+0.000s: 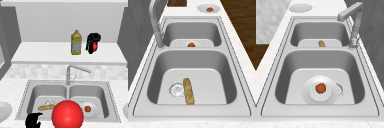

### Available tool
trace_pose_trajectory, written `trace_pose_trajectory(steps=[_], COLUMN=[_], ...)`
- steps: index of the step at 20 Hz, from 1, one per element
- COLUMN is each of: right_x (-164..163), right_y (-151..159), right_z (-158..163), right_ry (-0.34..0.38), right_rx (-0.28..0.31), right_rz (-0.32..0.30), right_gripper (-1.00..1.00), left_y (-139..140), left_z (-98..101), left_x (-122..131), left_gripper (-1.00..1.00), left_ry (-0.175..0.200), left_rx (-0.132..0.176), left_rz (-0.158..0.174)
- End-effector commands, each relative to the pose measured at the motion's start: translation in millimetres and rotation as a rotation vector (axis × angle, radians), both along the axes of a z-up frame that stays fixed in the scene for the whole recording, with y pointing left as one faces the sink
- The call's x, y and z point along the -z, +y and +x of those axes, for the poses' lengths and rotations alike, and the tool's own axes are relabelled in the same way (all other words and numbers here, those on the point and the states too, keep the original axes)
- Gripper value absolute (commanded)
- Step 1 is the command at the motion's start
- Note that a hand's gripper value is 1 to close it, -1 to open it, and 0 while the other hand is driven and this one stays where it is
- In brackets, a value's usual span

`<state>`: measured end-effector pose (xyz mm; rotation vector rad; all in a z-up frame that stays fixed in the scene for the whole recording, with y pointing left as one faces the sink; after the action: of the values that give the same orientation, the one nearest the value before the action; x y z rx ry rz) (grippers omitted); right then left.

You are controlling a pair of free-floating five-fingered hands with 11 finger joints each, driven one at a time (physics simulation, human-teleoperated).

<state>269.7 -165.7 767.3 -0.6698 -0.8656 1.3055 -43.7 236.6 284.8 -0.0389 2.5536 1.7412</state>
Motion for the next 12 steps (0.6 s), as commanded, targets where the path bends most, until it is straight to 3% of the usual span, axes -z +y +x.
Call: trace_pose_trajectory(steps=[1, 12], right_x=[15.9, 76.4], right_y=[-3.4, -19.3], right_z=[30.9, 120.4], right_ry=[-0.004, 0.000], right_rx=[-0.005, -0.027], right_rz=[0.017, 0.015], right_gripper=[1.00, 1.00], left_y=[0.0, 0.0], left_z=[0.0, 0.0], left_x=[0.0, 0.0], left_gripper=[0.00, 0.00], left_ry=[0.000, 0.000], left_rx=[0.000, 0.000], left_rz=[0.000, 0.000])
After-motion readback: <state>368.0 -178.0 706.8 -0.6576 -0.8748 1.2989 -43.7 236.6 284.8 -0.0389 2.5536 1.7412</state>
